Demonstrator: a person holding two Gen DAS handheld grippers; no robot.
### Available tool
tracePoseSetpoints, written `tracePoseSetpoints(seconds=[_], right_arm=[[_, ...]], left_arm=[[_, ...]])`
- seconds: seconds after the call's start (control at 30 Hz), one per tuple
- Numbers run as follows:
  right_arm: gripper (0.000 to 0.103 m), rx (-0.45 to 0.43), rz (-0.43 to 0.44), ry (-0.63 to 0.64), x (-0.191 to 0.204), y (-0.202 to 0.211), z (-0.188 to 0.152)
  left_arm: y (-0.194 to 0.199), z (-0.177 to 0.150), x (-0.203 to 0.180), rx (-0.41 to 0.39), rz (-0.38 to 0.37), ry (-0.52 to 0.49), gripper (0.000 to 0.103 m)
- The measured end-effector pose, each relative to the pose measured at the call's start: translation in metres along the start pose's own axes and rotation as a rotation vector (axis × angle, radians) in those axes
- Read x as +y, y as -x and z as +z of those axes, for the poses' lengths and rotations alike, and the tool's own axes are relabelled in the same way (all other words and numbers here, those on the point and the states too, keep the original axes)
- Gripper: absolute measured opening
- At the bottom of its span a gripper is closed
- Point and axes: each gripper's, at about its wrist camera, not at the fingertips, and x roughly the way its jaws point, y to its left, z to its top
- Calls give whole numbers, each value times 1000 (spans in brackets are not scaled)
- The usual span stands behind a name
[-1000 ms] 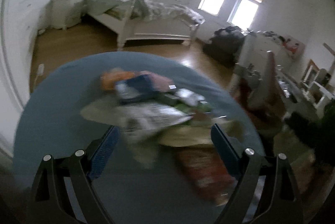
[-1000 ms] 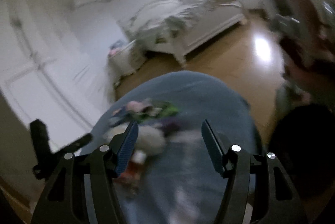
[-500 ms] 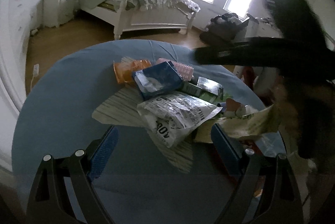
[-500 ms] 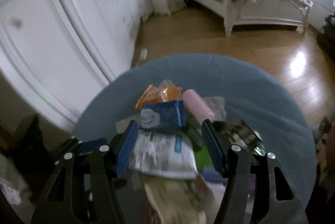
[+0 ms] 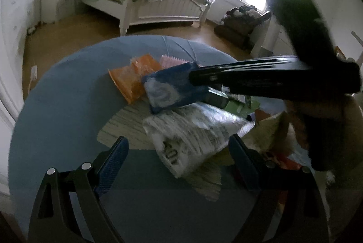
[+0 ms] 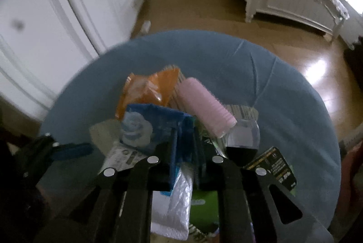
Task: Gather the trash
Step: 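Grasp the blue packet with the right tool while the left tool grasps the white printed bag, then carry both items to the black bin and release them inside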
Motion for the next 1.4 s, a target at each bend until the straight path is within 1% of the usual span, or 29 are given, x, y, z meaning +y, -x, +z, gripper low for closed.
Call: tracePoseSetpoints(seconds=[0.07,0.1,0.13,0.17,0.2,0.27,0.3,0.33,0.37,0.4,0.47,0.5,0.53,0.57,0.6,0.63,0.7,0.87,1.0,1.1,1.23,1.4], right_arm=[[13,-82,42,-48,-7,24,-10],[13,-136,60,-91,-15,41,-16],[13,-172,74,-120,-20,53,-21],[13,-226,97,-168,-29,72,-32],[13,-265,105,-212,-37,87,-42],[13,-328,108,-283,-50,111,-65],[13,-349,108,-311,-55,121,-76],[13,-363,106,-341,-60,129,-85],[13,-374,105,-372,-66,138,-99],[13,-377,104,-394,-70,144,-110],[13,-380,102,-426,-77,152,-128],[13,-379,107,-441,-80,155,-137],[13,-380,111,-452,-82,157,-144],[13,-381,118,-468,-85,159,-152],[13,-380,124,-477,-87,158,-156],[13,-379,129,-484,-91,157,-158],[13,-383,137,-498,-92,155,-162],[13,-407,145,-520,-81,165,-185],[13,-429,141,-537,-81,177,-204],[13,-450,137,-559,-87,186,-216],[13,-494,120,-605,-101,203,-235],[13,-579,69,-692,-131,236,-274]], left_arm=[[0,4,-2,-7,13,-31,89],[-2,7,-3,-1,12,-49,89],[-5,10,-4,10,-3,-67,91],[-10,13,-5,19,-17,-84,93],[-15,15,-6,28,-16,-99,93],[-28,21,-11,71,-4,-154,93],[-35,23,-12,92,-24,-174,93],[-38,23,-11,106,-36,-174,92],[-42,22,-11,125,-51,-165,91],[-43,22,-12,134,-50,-162,89],[-39,17,-14,128,-26,-174,81],[-36,16,-15,120,-14,-173,70],[-30,15,-12,108,0,-145,57],[-27,14,-10,105,4,-119,52],[-21,12,-4,100,-1,-70,44],[-18,11,1,97,-8,-42,41],[-11,7,1,83,3,-24,36],[18,-10,-9,33,31,7,29],[49,-17,-25,-46,31,41,25],[72,-19,-39,-105,18,59,25],[95,-12,-62,-162,-2,50,25],[98,7,-105,-198,-70,20,25]])
